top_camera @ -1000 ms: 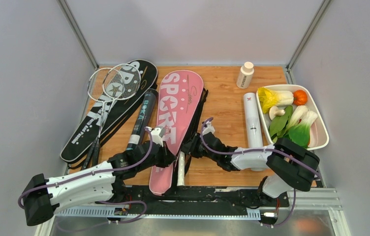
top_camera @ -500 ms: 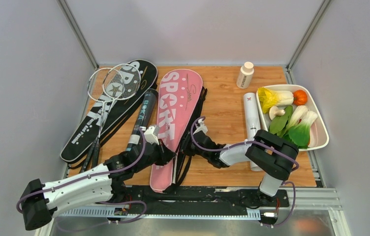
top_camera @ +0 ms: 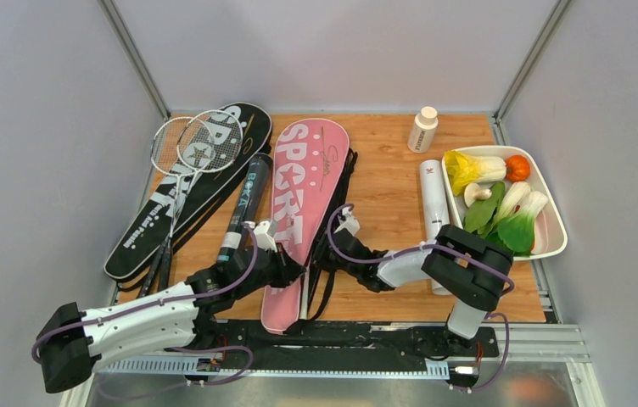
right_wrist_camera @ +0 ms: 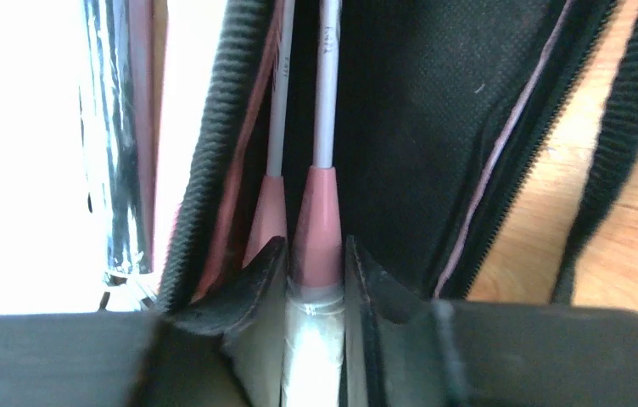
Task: Pack up the badminton gear
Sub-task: Place the racket in the racket bag.
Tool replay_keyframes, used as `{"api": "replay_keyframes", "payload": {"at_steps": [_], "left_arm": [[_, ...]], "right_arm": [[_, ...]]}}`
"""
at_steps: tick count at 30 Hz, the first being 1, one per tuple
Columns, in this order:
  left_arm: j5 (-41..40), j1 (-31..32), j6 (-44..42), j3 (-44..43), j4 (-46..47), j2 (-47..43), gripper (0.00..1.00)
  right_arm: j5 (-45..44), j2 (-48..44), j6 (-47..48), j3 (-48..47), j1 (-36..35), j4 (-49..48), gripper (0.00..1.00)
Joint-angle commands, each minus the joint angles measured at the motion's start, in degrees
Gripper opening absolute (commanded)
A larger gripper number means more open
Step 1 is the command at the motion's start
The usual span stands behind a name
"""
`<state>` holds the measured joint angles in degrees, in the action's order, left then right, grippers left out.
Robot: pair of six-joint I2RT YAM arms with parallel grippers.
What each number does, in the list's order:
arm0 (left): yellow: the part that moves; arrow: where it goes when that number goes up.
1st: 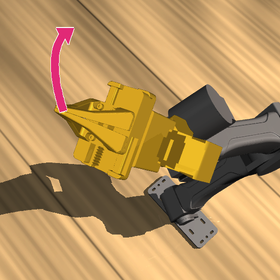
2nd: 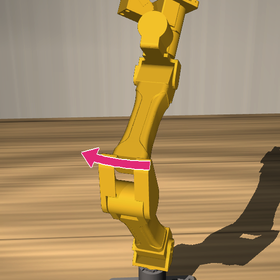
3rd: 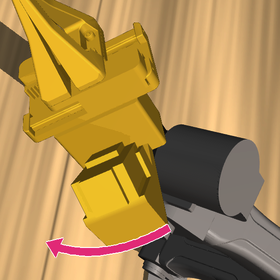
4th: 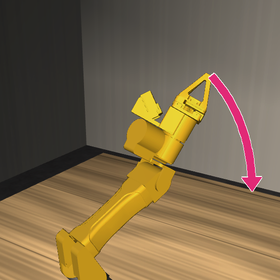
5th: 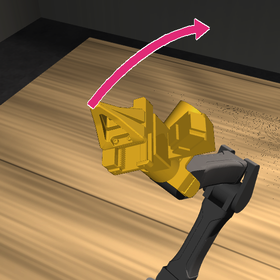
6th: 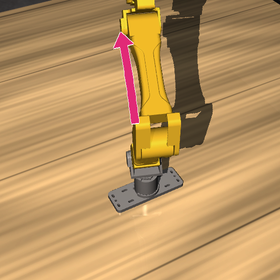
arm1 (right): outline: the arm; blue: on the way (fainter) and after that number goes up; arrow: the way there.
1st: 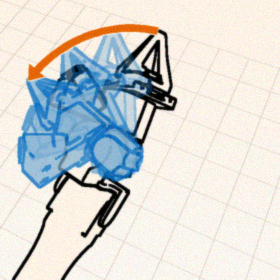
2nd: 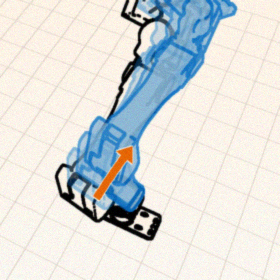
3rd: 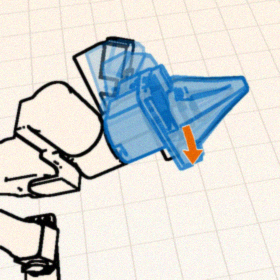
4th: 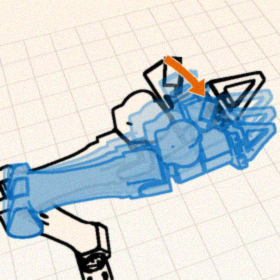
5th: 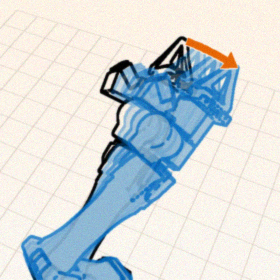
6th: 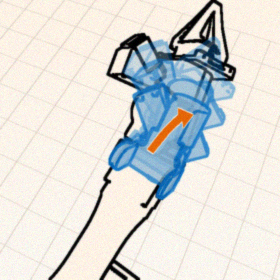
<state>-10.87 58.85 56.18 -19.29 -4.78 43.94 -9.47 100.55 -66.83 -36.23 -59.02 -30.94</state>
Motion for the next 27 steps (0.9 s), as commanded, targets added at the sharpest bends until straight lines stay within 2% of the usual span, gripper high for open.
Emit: {"api": "replay_keyframes", "payload": {"at_steps": [1, 4, 9, 14, 17, 20, 22, 23, 25, 27], "left_arm": [[2.41, 0.65, 1.51, 2.06, 7.73, 0.38, 0.00], [2.55, 0.66, 1.58, 2.33, 9.20, 0.37, 0.00], [3.38, 0.67, 2.80, 3.31, 9.82, -1.45, 0.00], [2.10, 0.65, 4.40, 4.58, 9.38, -7.15, 0.00], [1.04, 0.70, 5.43, 6.00, 9.46, -7.49, 0.00], [0.97, 0.67, 5.86, 7.18, 10.74, -6.93, 0.00], [0.42, 0.65, 5.32, 8.11, 11.61, -5.97, 0.00], [-0.13, 0.65, 4.81, 8.16, 11.14, -5.49, 0.00], [-0.36, 0.65, 4.17, 8.10, 10.48, -3.94, 0.00], [-0.42, 0.65, 3.81, 7.96, 9.61, -2.94, 0.06]], "right_arm": [[-1.65, -3.63, -0.51, 3.11, -0.33, -3.66, 0.22], [2.27, -0.28, -1.27, 0.83, -0.53, -5.94, 0.10], [6.22, 5.86, -6.78, 0.51, -0.56, -18.46, 0.03], [5.32, 7.80, -8.25, 0.71, -0.55, -23.51, 0.12], [5.56, 9.67, -8.86, 0.02, -0.60, -23.55, 0.16], [4.74, 12.14, -10.88, 1.69, -1.06, -28.40, 0.17], [5.36, 14.01, -10.88, 2.33, -1.00, -32.18, 0.25], [5.47, 14.41, -10.18, 2.49, -0.95, -32.29, 0.35], [5.80, 13.68, -9.98, 3.60, -0.81, -29.92, 0.49], [6.22, 11.49, -8.61, 5.48, -0.58, -28.97, 0.56]]}}
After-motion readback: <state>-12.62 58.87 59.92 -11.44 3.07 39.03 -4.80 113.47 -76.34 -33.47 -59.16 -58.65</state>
